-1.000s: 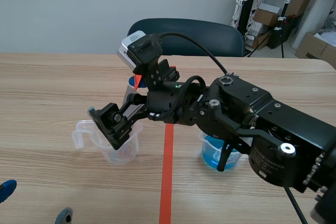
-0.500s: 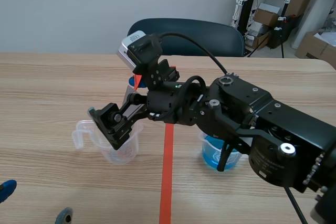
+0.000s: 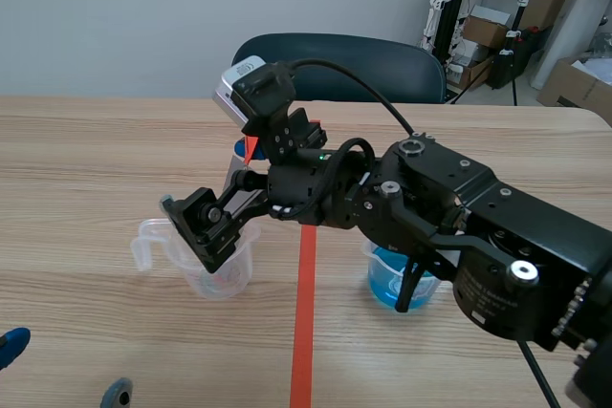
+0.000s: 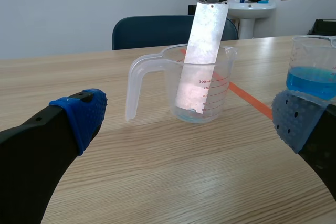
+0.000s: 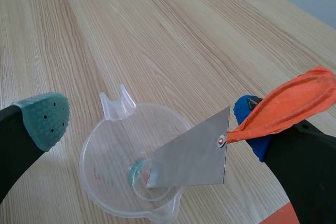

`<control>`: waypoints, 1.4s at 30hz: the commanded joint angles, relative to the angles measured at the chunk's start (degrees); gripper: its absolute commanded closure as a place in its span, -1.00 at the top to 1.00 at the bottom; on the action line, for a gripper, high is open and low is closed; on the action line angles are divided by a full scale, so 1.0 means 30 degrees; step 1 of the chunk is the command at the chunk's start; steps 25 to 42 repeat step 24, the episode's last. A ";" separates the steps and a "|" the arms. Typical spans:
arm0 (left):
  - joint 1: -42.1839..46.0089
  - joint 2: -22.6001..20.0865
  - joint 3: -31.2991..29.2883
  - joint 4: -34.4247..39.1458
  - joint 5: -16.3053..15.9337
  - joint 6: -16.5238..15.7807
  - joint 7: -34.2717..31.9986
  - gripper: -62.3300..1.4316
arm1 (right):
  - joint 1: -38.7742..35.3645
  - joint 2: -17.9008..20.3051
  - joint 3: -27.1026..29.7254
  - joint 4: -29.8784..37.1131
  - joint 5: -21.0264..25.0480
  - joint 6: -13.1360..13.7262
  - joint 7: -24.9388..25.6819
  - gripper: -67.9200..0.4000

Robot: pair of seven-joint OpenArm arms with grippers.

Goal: Do the redox reaction experiment. put the plate into the left beaker

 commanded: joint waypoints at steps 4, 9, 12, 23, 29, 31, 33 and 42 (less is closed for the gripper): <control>-0.0007 -0.0015 -0.0066 0.0233 -0.0138 0.0036 -0.0873 1.00 | 0.0168 0.0036 0.0007 0.0248 0.0080 0.0015 0.0240 0.97; -0.0007 -0.0015 -0.0066 0.0233 -0.0138 0.0036 -0.0873 1.00 | 0.0168 0.0036 0.0007 0.0248 0.0080 0.0015 0.0270 0.97; -0.0007 -0.0015 -0.0066 0.0233 -0.0138 0.0036 -0.0873 1.00 | 0.0168 0.0036 0.0007 0.0248 0.0080 0.0015 0.0408 0.97; -0.0007 -0.0015 -0.0066 0.0233 -0.0138 0.0036 -0.0873 1.00 | 0.0168 0.0036 0.0007 0.0248 0.0080 0.0015 0.0459 0.97; -0.0007 -0.0015 -0.0066 0.0233 -0.0138 0.0036 -0.0873 1.00 | 0.0168 0.0036 0.0007 0.0248 0.0080 0.0015 0.0459 0.97; -0.0007 -0.0015 -0.0066 0.0233 -0.0138 0.0036 -0.0873 1.00 | 0.0168 0.0036 0.0007 0.0248 0.0080 0.0015 0.0459 0.97; -0.0007 -0.0015 -0.0066 0.0233 -0.0138 0.0036 -0.0873 1.00 | 0.0168 0.0036 0.0007 0.0248 0.0080 0.0015 0.0459 0.97; -0.0007 -0.0015 -0.0066 0.0233 -0.0138 0.0036 -0.0873 1.00 | 0.0168 0.0036 0.0007 0.0248 0.0080 0.0015 0.0459 0.97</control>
